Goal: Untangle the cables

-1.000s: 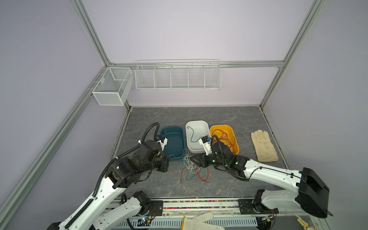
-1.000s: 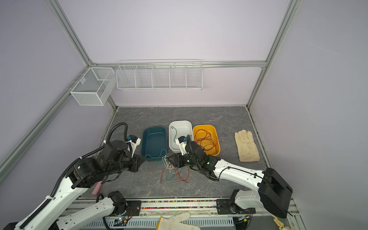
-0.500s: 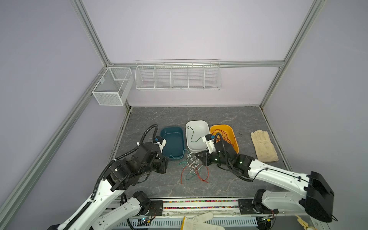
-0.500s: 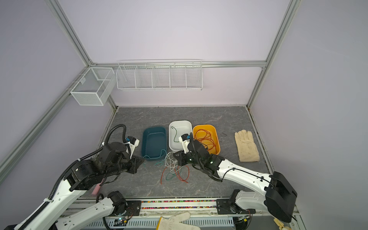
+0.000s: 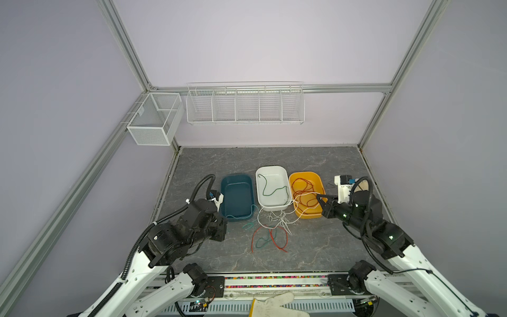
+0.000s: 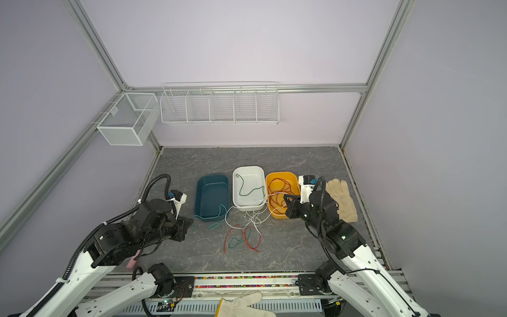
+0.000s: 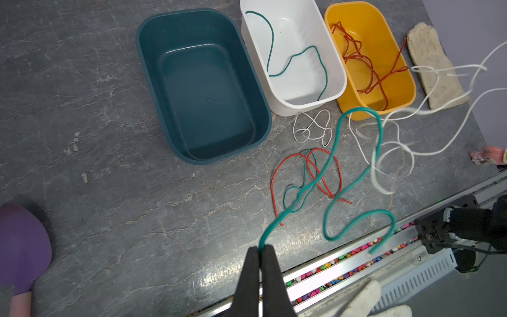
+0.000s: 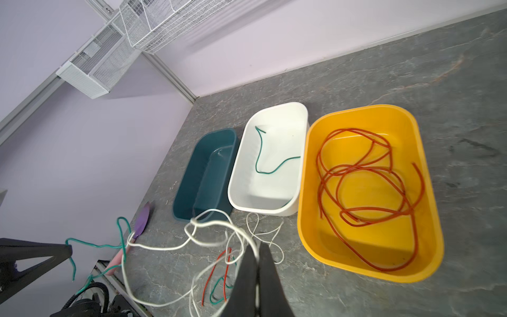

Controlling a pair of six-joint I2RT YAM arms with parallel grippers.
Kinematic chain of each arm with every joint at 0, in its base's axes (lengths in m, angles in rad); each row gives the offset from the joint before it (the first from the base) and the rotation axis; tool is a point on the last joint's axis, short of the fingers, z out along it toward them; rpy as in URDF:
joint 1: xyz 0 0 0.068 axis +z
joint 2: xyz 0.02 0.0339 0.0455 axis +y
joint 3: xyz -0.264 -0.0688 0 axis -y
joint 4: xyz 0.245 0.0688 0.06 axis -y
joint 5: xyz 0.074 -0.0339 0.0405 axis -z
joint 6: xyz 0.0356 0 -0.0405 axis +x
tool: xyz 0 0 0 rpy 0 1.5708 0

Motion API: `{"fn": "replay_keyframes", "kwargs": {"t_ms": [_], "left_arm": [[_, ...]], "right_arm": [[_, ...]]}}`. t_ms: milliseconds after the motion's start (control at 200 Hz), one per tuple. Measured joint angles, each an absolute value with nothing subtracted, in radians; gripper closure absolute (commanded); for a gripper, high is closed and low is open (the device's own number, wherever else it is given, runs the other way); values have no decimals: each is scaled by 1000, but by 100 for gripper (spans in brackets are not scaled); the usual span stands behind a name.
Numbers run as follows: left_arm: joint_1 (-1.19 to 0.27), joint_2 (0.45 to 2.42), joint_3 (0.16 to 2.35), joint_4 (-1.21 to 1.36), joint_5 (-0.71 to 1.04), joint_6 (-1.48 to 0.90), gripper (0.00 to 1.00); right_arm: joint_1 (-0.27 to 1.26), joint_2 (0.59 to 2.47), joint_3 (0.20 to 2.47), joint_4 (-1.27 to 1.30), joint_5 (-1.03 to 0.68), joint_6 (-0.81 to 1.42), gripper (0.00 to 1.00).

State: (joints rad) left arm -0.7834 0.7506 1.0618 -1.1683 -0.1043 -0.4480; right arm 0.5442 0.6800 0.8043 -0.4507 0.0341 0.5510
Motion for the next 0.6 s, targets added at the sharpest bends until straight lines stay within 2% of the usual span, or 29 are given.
{"fn": "replay_keyframes", "kwargs": {"t_ms": [315, 600], "left_arm": [[-770, 752, 1112, -1261, -190, -447, 100], [-764, 751, 1126, -1298, -242, -433, 100]], "right_arm": [[394, 583, 1033, -707, 91, 477, 94], [372, 583, 1185, -840, 115, 457, 94]]}}
